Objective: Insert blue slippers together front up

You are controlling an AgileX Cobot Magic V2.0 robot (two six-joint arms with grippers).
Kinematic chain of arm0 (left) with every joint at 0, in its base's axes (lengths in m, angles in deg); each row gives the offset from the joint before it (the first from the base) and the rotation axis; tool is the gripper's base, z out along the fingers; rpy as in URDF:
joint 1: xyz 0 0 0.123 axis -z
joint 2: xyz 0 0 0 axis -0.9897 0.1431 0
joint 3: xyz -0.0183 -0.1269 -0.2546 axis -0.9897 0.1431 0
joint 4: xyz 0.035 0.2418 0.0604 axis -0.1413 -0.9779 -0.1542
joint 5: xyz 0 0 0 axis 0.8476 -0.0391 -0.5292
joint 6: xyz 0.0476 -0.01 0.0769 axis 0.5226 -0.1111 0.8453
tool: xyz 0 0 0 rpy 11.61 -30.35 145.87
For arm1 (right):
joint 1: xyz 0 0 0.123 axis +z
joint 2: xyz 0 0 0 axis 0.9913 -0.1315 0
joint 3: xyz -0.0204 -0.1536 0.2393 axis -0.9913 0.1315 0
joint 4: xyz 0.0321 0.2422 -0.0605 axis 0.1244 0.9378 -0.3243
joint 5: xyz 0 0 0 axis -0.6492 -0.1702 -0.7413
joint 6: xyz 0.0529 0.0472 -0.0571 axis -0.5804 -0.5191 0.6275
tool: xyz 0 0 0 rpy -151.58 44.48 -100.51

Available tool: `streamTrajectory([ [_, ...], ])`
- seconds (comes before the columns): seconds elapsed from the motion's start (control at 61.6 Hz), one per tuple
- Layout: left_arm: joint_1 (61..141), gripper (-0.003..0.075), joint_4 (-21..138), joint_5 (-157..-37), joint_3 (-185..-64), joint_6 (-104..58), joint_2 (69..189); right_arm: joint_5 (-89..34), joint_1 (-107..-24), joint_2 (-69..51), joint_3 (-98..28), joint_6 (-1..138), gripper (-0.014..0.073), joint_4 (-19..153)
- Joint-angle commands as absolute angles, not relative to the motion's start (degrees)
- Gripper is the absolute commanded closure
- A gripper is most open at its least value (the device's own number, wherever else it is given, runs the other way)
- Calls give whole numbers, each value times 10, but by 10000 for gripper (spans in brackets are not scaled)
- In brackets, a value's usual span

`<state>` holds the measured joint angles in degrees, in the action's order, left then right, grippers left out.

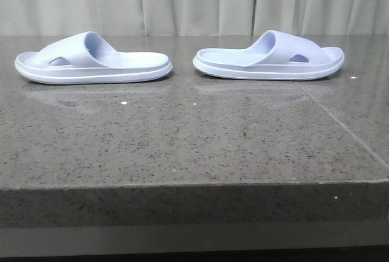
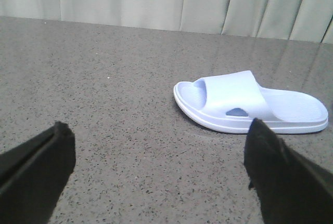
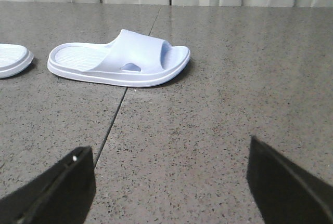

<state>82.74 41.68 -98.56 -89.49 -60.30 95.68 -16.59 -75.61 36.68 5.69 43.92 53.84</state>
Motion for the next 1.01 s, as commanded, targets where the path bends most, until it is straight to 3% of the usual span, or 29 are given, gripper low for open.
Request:
streamTrajectory([
  [0.0,827,87,448,-937,-927,-608,989,-214,-757,356,36,443,-20,531],
  [0.471,818,212,541,-940,-1136,-608,1354,-213,-757,356,36,443,-20,531],
  [0.665,763,241,557,-1026,-1225,-596,1468,-213,-757,356,36,443,-20,531],
  [0.763,748,241,578,-1073,-1265,-548,1509,-212,-757,356,36,443,-20,531],
  [0.99,719,241,805,-1157,-1344,-334,1606,-210,-757,356,36,443,-20,531],
])
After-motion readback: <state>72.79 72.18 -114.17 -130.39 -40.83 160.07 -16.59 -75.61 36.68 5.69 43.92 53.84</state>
